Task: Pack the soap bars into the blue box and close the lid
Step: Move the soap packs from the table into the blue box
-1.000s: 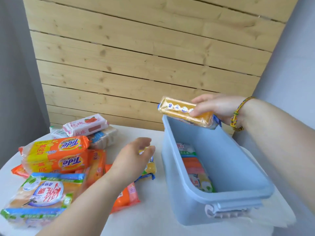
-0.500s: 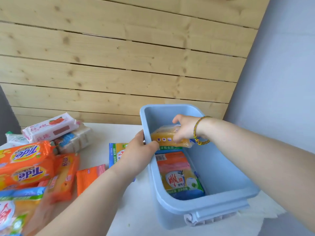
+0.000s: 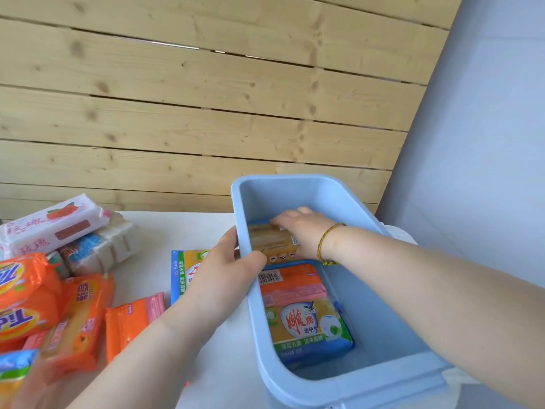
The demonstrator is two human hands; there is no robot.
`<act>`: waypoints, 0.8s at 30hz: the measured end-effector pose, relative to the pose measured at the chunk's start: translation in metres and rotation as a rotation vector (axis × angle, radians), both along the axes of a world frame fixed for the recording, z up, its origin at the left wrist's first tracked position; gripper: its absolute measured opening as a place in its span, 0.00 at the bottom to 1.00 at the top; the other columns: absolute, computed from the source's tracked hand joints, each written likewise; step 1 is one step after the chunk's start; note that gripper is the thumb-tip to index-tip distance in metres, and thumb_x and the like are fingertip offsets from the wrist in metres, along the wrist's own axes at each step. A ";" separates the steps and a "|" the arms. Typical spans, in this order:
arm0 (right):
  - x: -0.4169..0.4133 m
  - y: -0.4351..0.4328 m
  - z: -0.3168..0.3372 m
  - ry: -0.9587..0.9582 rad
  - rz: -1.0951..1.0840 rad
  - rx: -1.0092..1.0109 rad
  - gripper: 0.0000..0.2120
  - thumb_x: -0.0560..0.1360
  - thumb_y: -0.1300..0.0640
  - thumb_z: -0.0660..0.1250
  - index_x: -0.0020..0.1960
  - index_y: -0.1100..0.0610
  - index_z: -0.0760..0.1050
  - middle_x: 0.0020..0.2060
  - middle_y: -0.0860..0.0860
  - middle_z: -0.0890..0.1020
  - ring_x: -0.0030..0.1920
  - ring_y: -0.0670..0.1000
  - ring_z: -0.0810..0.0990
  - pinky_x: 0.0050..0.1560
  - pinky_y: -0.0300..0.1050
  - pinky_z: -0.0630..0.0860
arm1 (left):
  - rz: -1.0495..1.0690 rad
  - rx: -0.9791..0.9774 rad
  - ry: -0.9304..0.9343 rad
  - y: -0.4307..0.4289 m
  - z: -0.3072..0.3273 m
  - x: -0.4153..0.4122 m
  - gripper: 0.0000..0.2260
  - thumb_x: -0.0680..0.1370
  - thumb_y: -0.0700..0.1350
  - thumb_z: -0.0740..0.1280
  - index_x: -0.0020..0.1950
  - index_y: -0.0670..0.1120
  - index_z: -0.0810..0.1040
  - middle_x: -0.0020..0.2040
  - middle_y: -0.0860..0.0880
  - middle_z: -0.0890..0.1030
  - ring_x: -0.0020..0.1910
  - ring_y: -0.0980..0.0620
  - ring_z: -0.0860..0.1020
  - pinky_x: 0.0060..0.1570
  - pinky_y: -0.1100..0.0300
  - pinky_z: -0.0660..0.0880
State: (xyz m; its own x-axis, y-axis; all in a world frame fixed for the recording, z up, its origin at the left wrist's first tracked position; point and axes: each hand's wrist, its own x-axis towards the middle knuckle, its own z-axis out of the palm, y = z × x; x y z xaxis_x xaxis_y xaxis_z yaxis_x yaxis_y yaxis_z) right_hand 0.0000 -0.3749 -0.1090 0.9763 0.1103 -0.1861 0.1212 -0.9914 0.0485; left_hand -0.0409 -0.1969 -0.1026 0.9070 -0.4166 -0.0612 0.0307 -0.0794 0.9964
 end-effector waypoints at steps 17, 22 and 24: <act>0.007 0.002 -0.006 0.018 -0.058 -0.082 0.35 0.71 0.62 0.67 0.74 0.51 0.55 0.63 0.57 0.67 0.63 0.59 0.68 0.61 0.49 0.71 | -0.011 -0.028 -0.020 0.000 0.003 -0.003 0.11 0.73 0.39 0.59 0.43 0.56 0.73 0.38 0.53 0.81 0.28 0.62 0.79 0.28 0.70 0.76; 0.002 0.009 -0.001 0.085 -0.082 -0.149 0.40 0.69 0.55 0.71 0.74 0.52 0.52 0.65 0.56 0.66 0.66 0.58 0.66 0.62 0.50 0.71 | 0.012 0.042 -0.047 0.002 0.005 -0.006 0.11 0.74 0.43 0.59 0.54 0.54 0.72 0.43 0.54 0.80 0.40 0.56 0.79 0.42 0.63 0.76; -0.001 0.009 0.005 0.109 -0.117 -0.128 0.40 0.68 0.54 0.71 0.74 0.53 0.54 0.66 0.55 0.66 0.66 0.57 0.67 0.62 0.50 0.71 | -0.003 0.085 -0.063 0.004 0.004 -0.006 0.11 0.75 0.47 0.59 0.58 0.54 0.72 0.48 0.53 0.80 0.45 0.56 0.79 0.46 0.62 0.76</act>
